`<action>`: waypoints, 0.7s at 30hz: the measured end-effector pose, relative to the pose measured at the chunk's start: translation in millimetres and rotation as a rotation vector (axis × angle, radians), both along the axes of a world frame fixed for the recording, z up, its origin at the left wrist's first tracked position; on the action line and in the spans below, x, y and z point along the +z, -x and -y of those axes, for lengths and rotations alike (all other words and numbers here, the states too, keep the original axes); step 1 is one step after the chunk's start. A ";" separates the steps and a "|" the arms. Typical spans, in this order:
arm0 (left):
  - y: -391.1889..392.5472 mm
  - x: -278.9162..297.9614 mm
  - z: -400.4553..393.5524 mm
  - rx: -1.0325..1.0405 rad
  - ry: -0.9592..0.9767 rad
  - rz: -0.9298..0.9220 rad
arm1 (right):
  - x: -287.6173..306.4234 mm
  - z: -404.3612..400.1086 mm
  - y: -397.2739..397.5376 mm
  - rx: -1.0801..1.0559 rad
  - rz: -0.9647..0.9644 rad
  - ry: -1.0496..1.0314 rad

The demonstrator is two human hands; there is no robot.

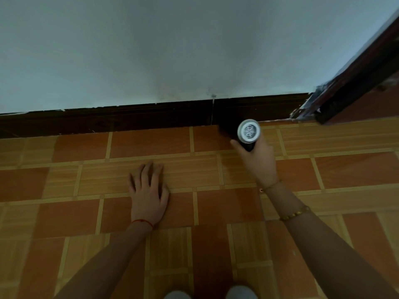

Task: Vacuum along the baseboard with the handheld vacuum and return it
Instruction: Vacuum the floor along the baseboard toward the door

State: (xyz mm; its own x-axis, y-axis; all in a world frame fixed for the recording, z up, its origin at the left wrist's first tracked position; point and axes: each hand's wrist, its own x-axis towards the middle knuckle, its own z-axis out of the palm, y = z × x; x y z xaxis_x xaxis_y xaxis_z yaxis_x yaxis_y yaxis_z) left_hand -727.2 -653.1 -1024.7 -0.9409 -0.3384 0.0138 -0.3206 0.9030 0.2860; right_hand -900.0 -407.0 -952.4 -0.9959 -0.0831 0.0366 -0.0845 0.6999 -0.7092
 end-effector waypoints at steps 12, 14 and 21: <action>-0.4 0.5 -2.0 0.011 -0.002 0.007 | 7.4 -83.6 29.0 -0.369 0.029 -0.052; -0.8 0.4 -2.0 0.011 0.002 0.004 | 10.5 -90.4 31.1 -0.407 0.052 -0.027; -0.2 -2.3 -2.1 0.014 0.003 0.004 | 11.4 -33.0 7.4 -0.201 -0.032 -0.060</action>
State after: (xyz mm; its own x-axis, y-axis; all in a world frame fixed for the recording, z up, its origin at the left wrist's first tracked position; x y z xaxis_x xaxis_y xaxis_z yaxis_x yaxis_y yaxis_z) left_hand -727.0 -651.0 -1027.0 -0.9363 -0.3511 0.0115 -0.3338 0.8995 0.2818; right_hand -907.5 -374.0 -941.0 -0.9910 0.1144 0.0698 0.0393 0.7462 -0.6646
